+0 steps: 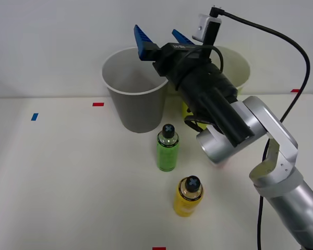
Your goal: Put cans in the gray bin, plastic bottles in the light green bin
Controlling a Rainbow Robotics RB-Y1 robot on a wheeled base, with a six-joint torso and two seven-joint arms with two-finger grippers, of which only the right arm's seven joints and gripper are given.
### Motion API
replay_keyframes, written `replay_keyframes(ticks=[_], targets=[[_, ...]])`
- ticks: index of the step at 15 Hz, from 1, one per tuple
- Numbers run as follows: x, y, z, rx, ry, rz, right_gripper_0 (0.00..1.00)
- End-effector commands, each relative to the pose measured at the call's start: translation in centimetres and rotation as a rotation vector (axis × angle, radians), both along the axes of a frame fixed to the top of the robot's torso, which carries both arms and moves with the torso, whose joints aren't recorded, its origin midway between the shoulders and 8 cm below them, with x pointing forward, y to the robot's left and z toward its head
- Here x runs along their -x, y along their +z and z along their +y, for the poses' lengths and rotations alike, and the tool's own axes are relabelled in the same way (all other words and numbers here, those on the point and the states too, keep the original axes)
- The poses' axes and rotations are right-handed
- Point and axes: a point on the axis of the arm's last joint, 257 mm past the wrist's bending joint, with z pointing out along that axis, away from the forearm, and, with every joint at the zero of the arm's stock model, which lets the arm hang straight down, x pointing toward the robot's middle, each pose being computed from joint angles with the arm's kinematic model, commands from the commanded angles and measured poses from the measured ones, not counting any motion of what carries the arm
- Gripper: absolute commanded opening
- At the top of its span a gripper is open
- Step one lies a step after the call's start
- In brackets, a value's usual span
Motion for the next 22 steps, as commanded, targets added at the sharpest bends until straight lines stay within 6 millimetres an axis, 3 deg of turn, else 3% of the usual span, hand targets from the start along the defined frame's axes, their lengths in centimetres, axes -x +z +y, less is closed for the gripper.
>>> replay_keyframes(ticks=[1, 4, 9, 10, 14, 16, 22], targets=[[4.1, -1.4, -6.5, 0.019, -0.168, 0.103, 1.0], [7.2, -2.8, -11.2, 0.044, -0.304, 0.14, 1.0], [10.0, -7.0, -18.2, 0.057, -0.452, 0.227, 1.0], [10.7, -8.2, -20.5, 0.066, -0.507, 0.251, 1.0], [14.2, -14.0, -26.5, 0.129, -0.671, 0.366, 1.0], [16.3, -16.6, -28.3, 0.168, -0.725, 0.417, 1.0], [22.4, -24.4, -30.0, 0.162, -0.792, 0.646, 1.0]])
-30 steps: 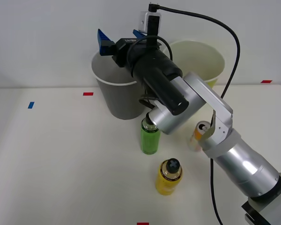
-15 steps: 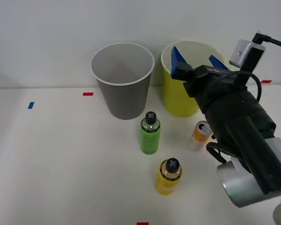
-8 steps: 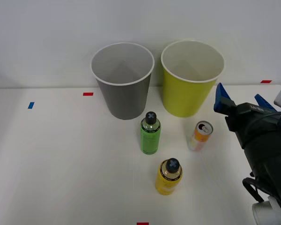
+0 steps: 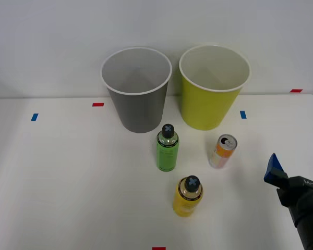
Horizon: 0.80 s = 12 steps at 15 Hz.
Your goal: Put cans in the gray bin, plastic bottles in the light green bin
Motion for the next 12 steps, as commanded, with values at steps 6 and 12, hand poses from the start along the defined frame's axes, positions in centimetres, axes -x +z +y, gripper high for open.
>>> replay_keyframes(ticks=[6, 12], targets=[[5.0, -9.3, 1.1, -0.177, -0.009, 0.139, 1.0], [7.0, -11.5, 1.4, -0.216, 0.094, -0.007, 1.0]])
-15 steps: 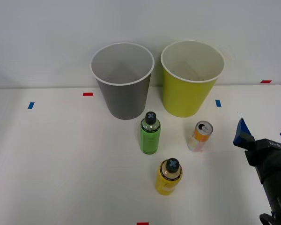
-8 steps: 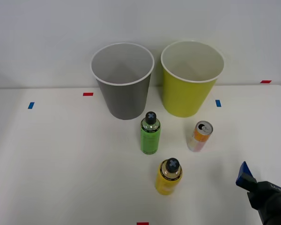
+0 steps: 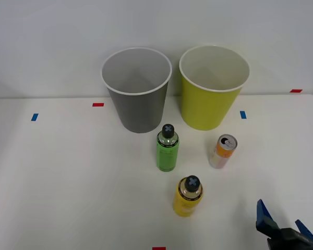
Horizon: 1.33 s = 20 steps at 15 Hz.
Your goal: Put cans in the gray bin, plastic bottles in the light green bin
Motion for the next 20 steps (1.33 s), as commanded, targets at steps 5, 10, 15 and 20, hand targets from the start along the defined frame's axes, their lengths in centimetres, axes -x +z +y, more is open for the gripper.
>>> replay_keyframes(ticks=[5, 10, 15, 20], targets=[[3.7, -4.9, -0.8, -0.102, 0.017, -0.171, 1.0], [5.0, -4.5, -0.6, 0.107, 0.106, -0.217, 1.0], [4.9, -4.7, 0.0, 0.257, 0.12, -0.209, 1.0], [5.1, -4.9, 0.3, 0.262, 0.113, -0.23, 1.0]])
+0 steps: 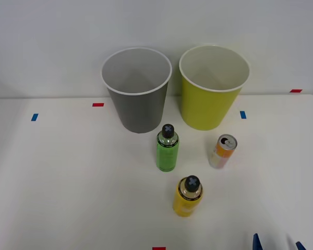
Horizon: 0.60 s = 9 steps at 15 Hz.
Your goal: Put cans in the gray bin, plastic bottles in the light green bin
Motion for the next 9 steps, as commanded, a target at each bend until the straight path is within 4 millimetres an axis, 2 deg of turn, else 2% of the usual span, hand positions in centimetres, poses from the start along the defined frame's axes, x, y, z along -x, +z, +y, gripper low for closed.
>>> replay_keyframes(ticks=[1, 5, 7, 9], targets=[[-0.3, 0.2, 0.3, 0.012, 0.01, -0.011, 1.0], [-0.4, 1.0, 1.6, 0.068, 0.054, -0.041, 1.0], [-0.4, 1.6, 2.0, 0.192, 0.084, -0.058, 1.0], [-0.2, 1.4, 2.3, 0.227, 0.087, -0.049, 1.0]])
